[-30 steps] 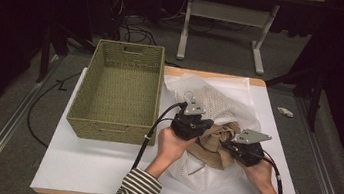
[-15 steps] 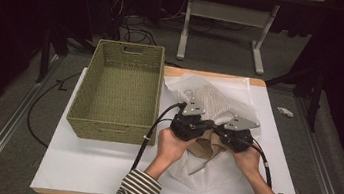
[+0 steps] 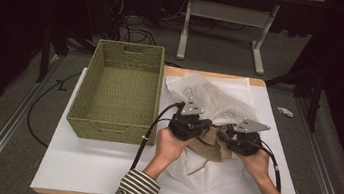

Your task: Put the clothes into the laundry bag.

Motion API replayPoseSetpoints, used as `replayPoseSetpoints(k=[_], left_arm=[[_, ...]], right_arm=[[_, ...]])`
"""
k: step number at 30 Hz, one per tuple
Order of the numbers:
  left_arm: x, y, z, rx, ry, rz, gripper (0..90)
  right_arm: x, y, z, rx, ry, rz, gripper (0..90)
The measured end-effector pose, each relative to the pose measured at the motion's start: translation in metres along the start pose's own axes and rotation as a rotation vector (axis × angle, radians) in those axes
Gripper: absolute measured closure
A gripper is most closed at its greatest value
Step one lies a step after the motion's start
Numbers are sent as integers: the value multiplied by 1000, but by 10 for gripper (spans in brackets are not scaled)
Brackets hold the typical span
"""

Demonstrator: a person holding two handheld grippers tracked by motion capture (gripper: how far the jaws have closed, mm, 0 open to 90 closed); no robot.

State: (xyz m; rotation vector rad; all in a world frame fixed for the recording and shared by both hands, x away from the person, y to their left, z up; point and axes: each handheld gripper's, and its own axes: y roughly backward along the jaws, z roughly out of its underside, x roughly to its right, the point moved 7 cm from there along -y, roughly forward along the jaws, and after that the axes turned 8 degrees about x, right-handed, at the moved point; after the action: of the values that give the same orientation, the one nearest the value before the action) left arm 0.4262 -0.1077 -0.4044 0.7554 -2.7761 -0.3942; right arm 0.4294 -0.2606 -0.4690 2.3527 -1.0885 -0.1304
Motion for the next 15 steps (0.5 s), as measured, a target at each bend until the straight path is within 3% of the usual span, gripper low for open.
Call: replayPoseSetpoints(k=[4, 8, 11, 15], left_arm=[[-1, 1, 0, 0, 1, -5, 888], [-3, 1, 2, 0, 6, -9, 888], [-2, 0, 2, -1, 4, -7, 888], [-1, -1, 3, -3, 5, -4, 888]], right_arm=[[-5, 19, 5, 23, 10, -17, 510], [-10, 30, 20, -4, 1, -38, 448], [-9, 26, 28, -33, -5, -41, 429], [-9, 3, 37, -93, -23, -50, 449]])
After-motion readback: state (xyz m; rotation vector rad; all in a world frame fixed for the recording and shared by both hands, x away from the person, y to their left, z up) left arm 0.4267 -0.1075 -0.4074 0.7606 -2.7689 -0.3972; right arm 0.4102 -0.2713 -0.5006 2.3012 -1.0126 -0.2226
